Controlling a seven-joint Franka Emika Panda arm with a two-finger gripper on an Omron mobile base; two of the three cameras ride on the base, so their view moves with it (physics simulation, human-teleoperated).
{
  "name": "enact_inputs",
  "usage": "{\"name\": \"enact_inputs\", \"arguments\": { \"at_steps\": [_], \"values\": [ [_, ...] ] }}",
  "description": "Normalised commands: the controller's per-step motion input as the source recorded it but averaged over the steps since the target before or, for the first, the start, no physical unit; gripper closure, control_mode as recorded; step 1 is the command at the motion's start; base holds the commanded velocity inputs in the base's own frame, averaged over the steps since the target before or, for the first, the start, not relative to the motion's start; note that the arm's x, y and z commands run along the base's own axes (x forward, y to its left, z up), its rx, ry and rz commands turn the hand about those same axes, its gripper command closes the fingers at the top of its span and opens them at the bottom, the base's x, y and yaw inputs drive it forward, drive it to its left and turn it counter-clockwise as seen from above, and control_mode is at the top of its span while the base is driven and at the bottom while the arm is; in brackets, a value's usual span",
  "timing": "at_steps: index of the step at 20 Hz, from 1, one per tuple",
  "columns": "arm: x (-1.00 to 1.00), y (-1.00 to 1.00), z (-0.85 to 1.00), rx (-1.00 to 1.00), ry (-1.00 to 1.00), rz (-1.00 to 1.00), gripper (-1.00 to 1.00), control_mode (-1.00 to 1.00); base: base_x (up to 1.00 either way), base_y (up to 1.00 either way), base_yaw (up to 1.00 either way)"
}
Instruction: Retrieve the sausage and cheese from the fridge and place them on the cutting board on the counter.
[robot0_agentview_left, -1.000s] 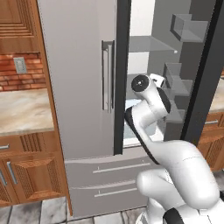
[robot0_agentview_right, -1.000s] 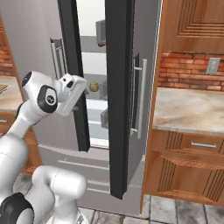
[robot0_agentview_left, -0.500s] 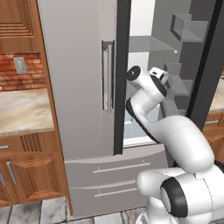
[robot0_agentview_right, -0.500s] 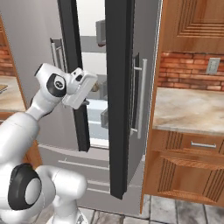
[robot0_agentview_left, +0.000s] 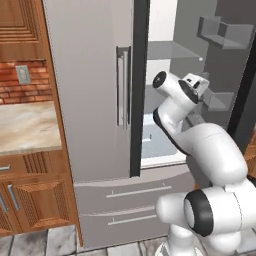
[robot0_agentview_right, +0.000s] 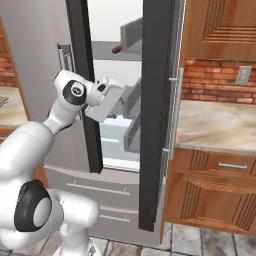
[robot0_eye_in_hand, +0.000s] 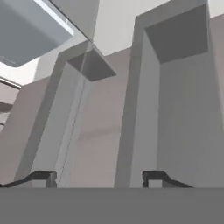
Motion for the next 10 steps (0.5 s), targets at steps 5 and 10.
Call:
{"name": "enact_inputs", "arguments": {
  "at_steps": [5,10],
  "values": [
    [-0.33,-0.93,-0.08,0.00,-0.04,-0.20,-1.00,-1.00,0.00,0.00,0.00],
    [0.00,-0.42,-0.04,0.08,-0.01,-0.04,-1.00,-1.00,0.00,0.00,0.00]
  ]
}}
